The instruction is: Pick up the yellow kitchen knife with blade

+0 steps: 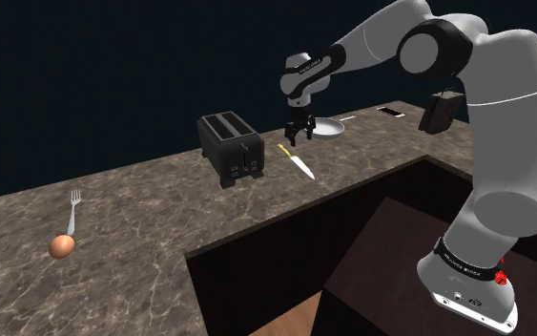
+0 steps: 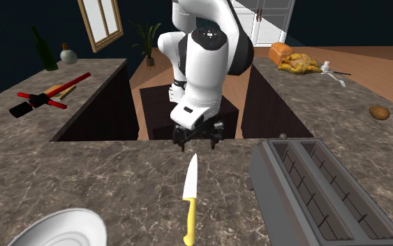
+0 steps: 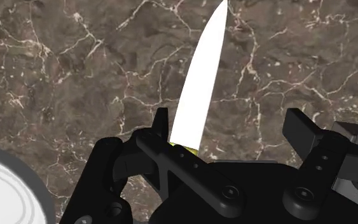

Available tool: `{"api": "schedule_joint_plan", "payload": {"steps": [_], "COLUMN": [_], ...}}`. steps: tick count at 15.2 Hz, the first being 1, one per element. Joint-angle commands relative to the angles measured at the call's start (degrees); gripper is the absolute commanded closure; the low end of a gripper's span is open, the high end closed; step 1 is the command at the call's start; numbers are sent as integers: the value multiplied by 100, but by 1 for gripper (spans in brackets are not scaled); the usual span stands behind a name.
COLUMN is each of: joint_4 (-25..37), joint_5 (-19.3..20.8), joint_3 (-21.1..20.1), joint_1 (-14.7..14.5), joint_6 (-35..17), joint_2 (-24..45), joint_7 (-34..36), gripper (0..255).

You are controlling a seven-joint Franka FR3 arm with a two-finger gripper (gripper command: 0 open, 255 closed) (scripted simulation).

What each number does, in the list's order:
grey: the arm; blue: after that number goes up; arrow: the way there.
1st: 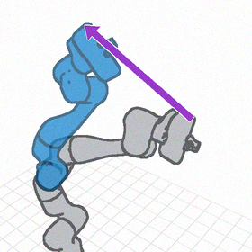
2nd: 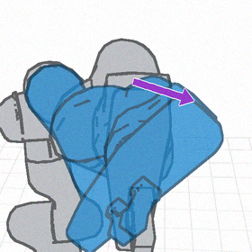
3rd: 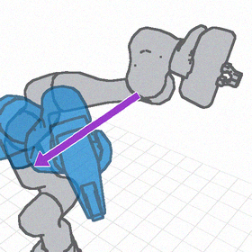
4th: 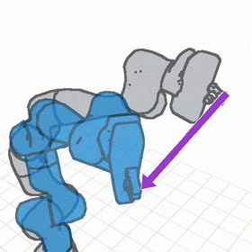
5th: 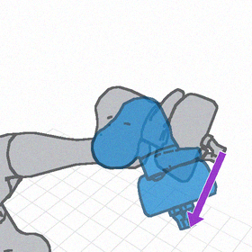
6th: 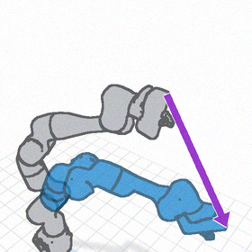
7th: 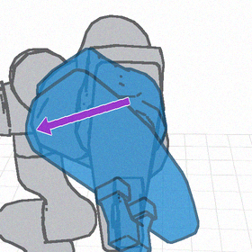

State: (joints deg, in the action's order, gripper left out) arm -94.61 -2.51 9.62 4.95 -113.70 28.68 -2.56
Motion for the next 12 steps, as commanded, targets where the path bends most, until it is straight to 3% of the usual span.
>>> {"api": "schedule_joint_plan", "payload": {"steps": [1,6,9,12], "joint_4": [503,2321,3948,4032], "joint_5": [-33,-101,-128,-133], "joint_3": [-1,-32,-58,-67], "joint_1": [82,300,479,492], "joint_6": [22,478,1024,968], "joint_2": [493,1884,2975,3115], "joint_7": [-49,-90,-82,-76], "gripper": [0,0,0,0]}}
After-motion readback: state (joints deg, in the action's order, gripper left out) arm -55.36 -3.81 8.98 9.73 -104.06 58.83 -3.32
